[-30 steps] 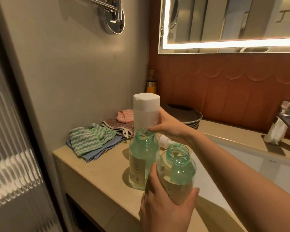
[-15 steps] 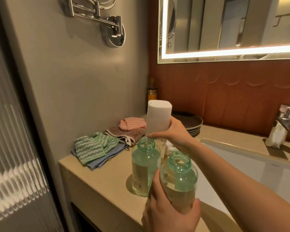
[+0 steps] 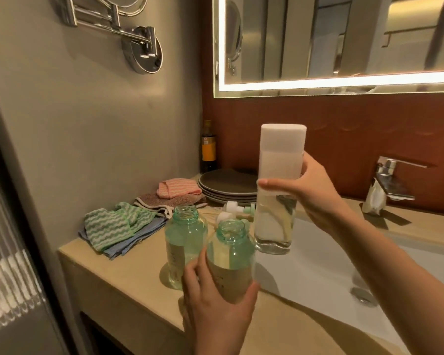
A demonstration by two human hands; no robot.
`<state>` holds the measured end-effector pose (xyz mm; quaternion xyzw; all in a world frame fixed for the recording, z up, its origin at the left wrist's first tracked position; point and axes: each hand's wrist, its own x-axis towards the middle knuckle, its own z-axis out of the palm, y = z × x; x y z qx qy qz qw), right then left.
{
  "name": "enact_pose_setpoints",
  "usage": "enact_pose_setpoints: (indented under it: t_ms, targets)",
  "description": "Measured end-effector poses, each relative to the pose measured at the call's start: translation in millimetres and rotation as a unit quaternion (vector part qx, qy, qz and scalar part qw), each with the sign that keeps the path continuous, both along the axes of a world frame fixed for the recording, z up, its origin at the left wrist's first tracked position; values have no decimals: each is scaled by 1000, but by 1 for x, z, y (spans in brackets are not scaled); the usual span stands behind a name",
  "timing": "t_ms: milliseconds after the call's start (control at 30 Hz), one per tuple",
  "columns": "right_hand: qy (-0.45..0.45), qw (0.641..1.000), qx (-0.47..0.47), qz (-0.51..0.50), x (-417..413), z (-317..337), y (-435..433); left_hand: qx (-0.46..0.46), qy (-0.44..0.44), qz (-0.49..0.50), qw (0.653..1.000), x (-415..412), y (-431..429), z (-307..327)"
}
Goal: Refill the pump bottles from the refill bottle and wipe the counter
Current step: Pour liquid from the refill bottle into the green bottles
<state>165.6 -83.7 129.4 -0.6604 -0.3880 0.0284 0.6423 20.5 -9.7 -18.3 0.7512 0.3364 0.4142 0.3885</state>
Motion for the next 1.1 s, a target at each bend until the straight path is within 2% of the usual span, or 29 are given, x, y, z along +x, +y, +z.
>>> enact_pose_setpoints:
  t_ms: [167, 267, 333, 433, 533, 600, 733, 833, 967, 1033, 1100]
  targets:
    - [1, 1000, -22, 10, -22, -19, -42, -9, -17, -14, 1000, -1, -1, 5]
    - [11, 1000, -18, 10, -38, -28, -59, 29, -45, -22, 998, -4, -3, 6]
    - [7, 1000, -24, 4, -46, -33, -67, 86, -80, -13, 993, -4, -2, 1]
    - [4, 999, -39, -2, -57, -39, -77, 143, -186, 0, 972, -9, -4, -9]
    - [17, 999, -45, 5, -66, -45, -86, 165, -245, -48, 954, -19, -20, -20]
    - [11, 998, -52, 17, -69, -49, -89, 159, -219, -123, 955, -24, -37, -19]
    - [-9, 998, -60, 19, -69, -58, -89, 71, -62, -268, 959, -20, -67, 4]
    - [-13, 996, -78, 32, -67, -61, -89, 26, -31, -293, 955, -7, -71, 11]
    - [-23, 994, -100, 32, -69, -45, -95, -16, 2, -274, 961, 3, -67, -1]
    - [-88, 992, -84, -40, -76, -25, -99, -24, 1, -257, 966, 4, -65, -4]
    - [-223, 954, -123, -157, -89, -1, -100, -18, 19, -262, 965, 5, -64, -4]
